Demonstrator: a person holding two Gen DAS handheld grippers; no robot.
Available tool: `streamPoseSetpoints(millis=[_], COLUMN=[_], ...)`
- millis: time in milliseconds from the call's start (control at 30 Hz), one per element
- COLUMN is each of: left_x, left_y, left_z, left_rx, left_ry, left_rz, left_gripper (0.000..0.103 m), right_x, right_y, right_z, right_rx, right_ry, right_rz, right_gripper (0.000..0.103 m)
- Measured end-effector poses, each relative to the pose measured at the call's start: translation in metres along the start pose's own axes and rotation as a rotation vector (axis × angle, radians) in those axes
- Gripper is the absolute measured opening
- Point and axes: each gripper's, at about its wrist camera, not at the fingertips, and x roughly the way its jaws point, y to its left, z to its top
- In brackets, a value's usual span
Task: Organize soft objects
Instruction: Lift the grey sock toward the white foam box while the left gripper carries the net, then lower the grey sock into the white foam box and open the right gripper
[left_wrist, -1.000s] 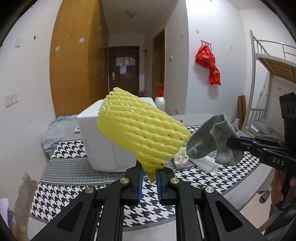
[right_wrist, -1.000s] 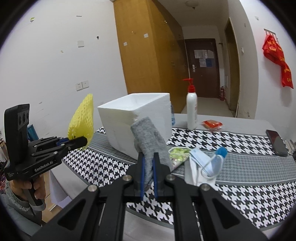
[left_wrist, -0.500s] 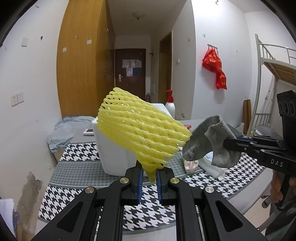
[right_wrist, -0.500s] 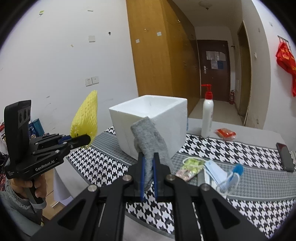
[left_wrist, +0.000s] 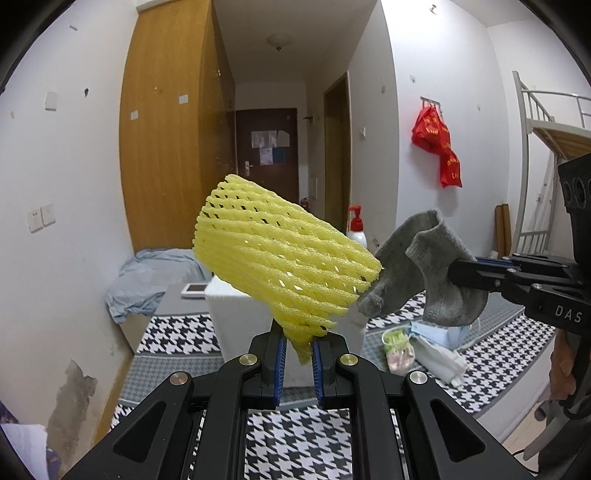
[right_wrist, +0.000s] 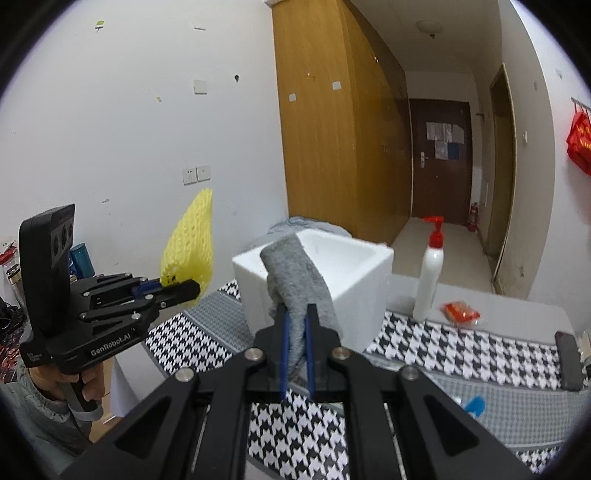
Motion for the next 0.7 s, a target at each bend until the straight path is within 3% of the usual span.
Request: streamPoseSetpoints(millis=[700], left_x=[0.031], left_y=[0.023], left_z=[0.036], left_rx=[0.007], left_ry=[-0.025], left_rz=[0.001], left_gripper=[0.013], right_x=[0.039], right_y=[-0.014], right_z=[0.043], right_rx=[0.013], right_ry=[-0.008], right_rz=[-0.030], right_gripper=[0.010])
